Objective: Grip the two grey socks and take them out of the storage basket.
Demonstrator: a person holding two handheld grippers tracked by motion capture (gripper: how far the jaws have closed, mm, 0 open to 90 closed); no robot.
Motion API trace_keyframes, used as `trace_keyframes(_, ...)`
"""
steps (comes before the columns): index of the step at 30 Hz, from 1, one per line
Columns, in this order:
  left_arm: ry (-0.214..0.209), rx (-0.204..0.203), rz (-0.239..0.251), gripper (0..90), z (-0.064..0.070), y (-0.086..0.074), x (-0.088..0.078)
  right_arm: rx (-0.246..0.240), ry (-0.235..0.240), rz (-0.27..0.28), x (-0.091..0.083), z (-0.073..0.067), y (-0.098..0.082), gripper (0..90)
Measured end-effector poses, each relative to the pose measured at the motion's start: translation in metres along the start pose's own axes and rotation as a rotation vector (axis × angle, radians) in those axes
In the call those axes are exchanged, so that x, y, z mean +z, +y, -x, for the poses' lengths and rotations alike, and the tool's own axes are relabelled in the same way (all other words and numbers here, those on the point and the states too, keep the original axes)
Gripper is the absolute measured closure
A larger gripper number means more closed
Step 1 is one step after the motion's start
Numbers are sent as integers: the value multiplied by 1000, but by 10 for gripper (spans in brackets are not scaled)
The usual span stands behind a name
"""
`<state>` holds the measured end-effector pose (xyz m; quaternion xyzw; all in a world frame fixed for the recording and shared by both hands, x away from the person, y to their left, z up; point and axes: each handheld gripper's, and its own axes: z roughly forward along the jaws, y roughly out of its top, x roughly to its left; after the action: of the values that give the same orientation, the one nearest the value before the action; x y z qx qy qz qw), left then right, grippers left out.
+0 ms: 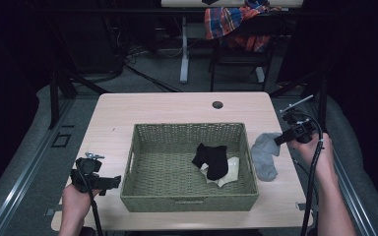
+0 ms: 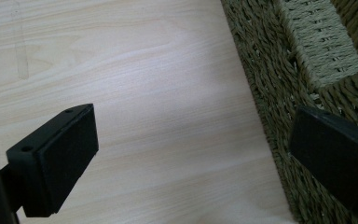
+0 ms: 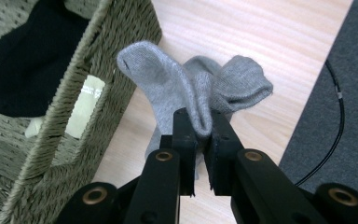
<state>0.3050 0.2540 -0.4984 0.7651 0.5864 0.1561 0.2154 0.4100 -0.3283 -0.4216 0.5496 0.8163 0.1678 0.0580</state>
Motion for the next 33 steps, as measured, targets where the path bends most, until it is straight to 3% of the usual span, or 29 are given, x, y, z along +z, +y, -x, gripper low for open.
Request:
trace_keyframes(8, 0, 0, 0, 18, 0, 0, 0, -5, 10, -65, 19, -1, 1, 837)
trace_keyframes(18, 0, 1, -1, 18, 0, 0, 0, -10, 5, -93, 39, -6, 1, 835)
trace_keyframes(19, 0, 1, -1, 18, 0, 0, 0, -30, 5, -119, 40, -5, 2, 835)
trace_keyframes(25, -1, 1, -2, 18, 0, 0, 0, -40, -10, -143, 54, -12, 3, 834)
trace_keyframes(33, 0, 1, -1, 18, 0, 0, 0, -26, -12, -166, 68, -11, 1, 832)
